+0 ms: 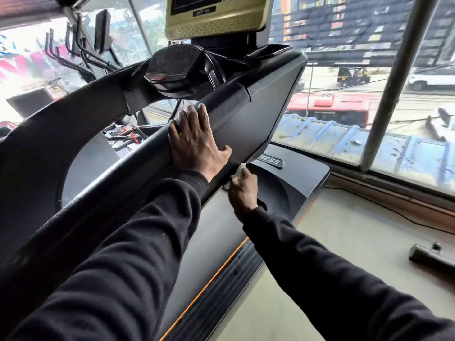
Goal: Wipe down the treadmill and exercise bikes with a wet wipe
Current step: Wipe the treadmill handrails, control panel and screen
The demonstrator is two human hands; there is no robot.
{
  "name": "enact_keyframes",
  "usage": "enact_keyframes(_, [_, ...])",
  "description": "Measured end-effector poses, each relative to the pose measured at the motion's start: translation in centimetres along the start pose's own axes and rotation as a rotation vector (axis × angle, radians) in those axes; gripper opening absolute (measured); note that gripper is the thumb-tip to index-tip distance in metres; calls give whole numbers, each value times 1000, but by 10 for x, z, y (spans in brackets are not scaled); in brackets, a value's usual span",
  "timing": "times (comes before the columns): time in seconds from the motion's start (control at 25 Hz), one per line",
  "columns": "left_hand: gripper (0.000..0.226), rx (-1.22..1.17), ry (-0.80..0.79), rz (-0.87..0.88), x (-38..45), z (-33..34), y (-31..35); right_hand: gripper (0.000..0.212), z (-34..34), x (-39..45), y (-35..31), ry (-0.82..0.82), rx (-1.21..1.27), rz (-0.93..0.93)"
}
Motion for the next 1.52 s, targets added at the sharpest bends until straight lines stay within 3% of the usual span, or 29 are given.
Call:
enact_keyframes(0.12, [102,-18,9,7,3,1,4,13,-3,-2,0,20,-16,-62])
enact_keyframes(0.28, [101,0,13,10,7,6,9,5,-30,24,1,174,112,83])
enact_keyframes(0.44, [99,28,29,-6,23,12,22,9,-27,33,8,106,-31,-14])
enact_keyframes(0.6, [99,35,25,-34,46,23,47,15,-50,80,6,132,-18,41])
enact_keyframes(0.8, [97,40,52,-83,69,33,70,11,-52,92,3,-7,-53,-119])
enact_keyframes(0.96, [94,48,75,-112,80,38,81,14,-85,147,5,53,-30,13])
enact_keyframes(1.16, [94,68,102,-124,92,40,94,11,-73,133,-2,-176,-208,-236])
enact_keyframes(1.32, [95,78,92,-134,96,43,100,14,-109,175,-38,28,-207,-232])
enact_keyframes(1.52, [94,71,71,-143,106,45,107,10,-100,153,-35,-64,-272,-366])
Point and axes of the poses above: each hand's wrist, its own x-axis towards the middle knuckle, its own z-axis out of the palm, y = z × x, the point moved 9 cm from there along x, towards the middle knuckle, and after that the axes turned 9 degrees about -x, right-handed, at the moved point
